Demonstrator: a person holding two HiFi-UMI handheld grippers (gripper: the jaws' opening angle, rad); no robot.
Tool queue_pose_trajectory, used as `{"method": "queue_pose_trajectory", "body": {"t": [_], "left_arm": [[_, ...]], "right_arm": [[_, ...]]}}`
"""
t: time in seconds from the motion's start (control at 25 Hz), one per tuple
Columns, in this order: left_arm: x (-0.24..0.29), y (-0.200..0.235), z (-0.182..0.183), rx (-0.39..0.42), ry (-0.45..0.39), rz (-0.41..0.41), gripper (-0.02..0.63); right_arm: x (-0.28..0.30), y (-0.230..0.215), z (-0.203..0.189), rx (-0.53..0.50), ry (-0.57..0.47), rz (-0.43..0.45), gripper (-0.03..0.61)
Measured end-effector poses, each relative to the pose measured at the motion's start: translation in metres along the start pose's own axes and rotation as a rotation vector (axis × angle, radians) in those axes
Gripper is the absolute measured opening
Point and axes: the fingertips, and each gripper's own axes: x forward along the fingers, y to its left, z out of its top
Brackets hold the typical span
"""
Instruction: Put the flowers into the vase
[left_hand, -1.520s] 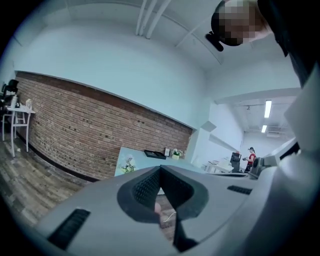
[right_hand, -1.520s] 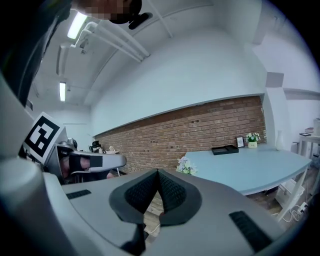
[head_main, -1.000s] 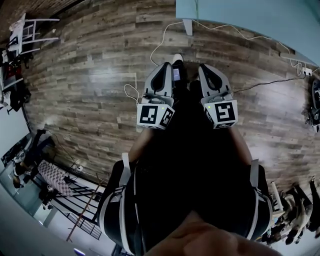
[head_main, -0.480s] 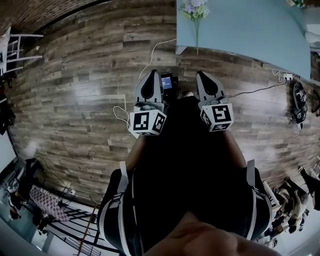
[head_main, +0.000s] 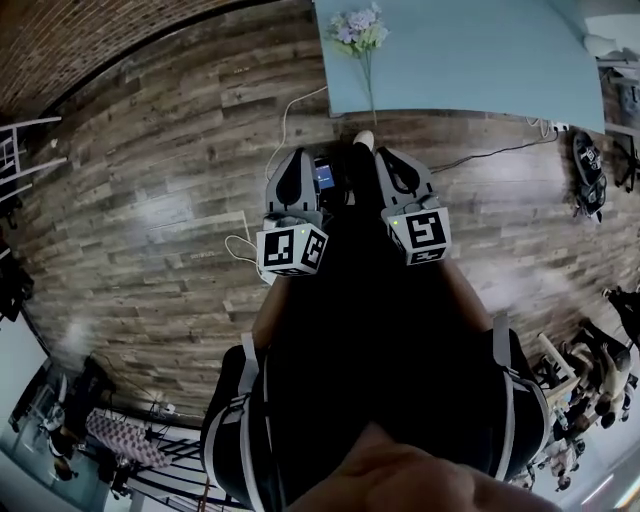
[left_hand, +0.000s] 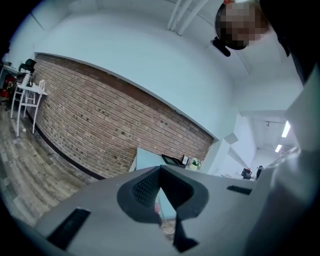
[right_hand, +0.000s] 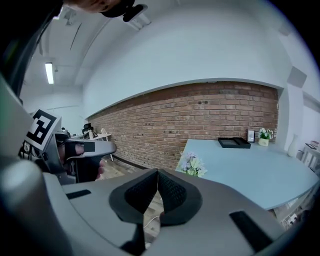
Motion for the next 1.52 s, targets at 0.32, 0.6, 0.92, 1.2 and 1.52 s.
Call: {"method": "queue_pose_trajectory", "body": {"t": [0.32, 0.6, 0.92, 1.2, 1.52], "left_arm": [[0.064, -0.009, 0.029, 0.087, -0.05, 0.088, 0.014], [0.101, -0.012, 0.036, 0.108, -0.078, 0.19, 0.014], [0.123, -0.025, 0.031, 0.139, -0.021, 0.232, 0.014], [0.155, -0.028, 0.044, 0.177, 0.005, 0.194, 0.014], [0.184, 0.022, 0.064, 0.146, 0.053, 0.123, 0.014]], "right_arm": [[0.035, -0.091, 0.029, 0.153, -0.096, -0.015, 0.019], [0.056, -0.137, 0.034, 0.222, -0.125, 0.046, 0.018], [0.093, -0.147, 0.029, 0.249, -0.069, 0.146, 0.02], [0.128, -0.156, 0.014, 0.253, 0.03, 0.145, 0.02], [0.211, -0.143, -0.038, 0.274, 0.314, 0.133, 0.229]]}}
